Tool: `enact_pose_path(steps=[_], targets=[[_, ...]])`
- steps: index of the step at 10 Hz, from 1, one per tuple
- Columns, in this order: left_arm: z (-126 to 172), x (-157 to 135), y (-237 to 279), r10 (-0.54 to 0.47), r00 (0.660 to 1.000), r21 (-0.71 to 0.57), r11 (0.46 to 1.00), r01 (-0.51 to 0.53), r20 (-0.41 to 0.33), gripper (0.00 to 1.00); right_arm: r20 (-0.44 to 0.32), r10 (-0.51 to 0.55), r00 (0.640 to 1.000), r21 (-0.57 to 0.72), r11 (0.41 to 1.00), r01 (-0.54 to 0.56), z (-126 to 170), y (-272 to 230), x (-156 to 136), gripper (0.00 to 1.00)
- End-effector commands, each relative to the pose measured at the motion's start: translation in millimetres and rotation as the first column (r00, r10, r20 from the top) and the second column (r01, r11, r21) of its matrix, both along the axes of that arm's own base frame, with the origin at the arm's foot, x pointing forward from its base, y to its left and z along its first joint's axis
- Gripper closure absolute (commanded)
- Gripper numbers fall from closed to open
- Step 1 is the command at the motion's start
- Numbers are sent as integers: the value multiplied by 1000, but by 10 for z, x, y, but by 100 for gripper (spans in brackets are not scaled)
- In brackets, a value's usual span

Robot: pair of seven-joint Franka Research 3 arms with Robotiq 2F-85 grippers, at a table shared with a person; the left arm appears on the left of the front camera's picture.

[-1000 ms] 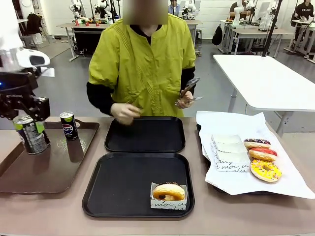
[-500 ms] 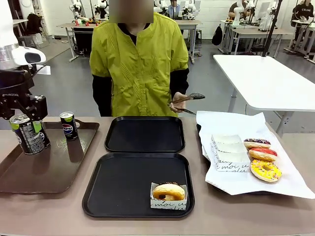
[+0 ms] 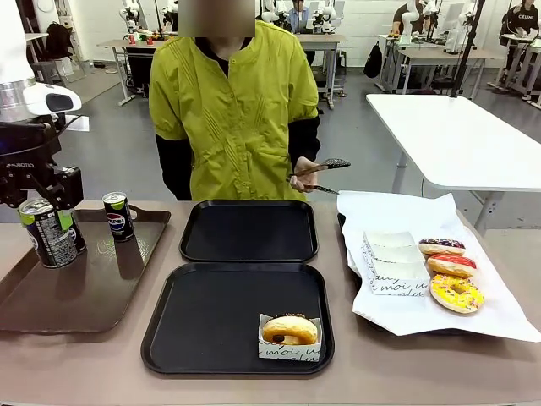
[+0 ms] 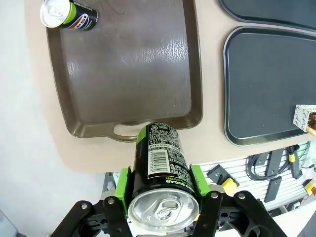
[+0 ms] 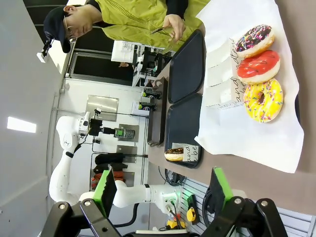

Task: Set up donuts and drinks on trays.
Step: Pick up one Pepsi coke and place it on the Flat Tray.

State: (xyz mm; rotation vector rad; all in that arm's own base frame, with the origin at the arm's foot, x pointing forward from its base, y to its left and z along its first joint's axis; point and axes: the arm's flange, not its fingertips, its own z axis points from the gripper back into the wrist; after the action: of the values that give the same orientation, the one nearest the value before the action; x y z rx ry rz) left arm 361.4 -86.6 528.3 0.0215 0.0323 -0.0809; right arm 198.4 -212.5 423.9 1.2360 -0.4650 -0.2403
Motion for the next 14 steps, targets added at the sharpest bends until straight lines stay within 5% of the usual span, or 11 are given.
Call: enact_pose_path(steps=[1, 5, 8, 14], targets=[[0, 0, 0, 0, 1000, 0, 1000, 0, 0, 41, 30, -4, 1000, 16, 1000, 4, 10, -14, 21, 0], [33, 197, -1509, -382, 918, 73, 924, 376, 107, 41, 30, -4, 1000, 16, 1000, 4, 10, -14, 21, 0], [-443, 291, -2402, -530, 845, 63, 848, 526, 68, 41, 30, -4, 1000, 16, 1000, 4, 10, -14, 21, 0], [-1163, 6, -2529, -566, 821, -41, 821, 570, 72, 41, 30, -4, 1000, 16, 1000, 4, 10, -14, 21, 0]])
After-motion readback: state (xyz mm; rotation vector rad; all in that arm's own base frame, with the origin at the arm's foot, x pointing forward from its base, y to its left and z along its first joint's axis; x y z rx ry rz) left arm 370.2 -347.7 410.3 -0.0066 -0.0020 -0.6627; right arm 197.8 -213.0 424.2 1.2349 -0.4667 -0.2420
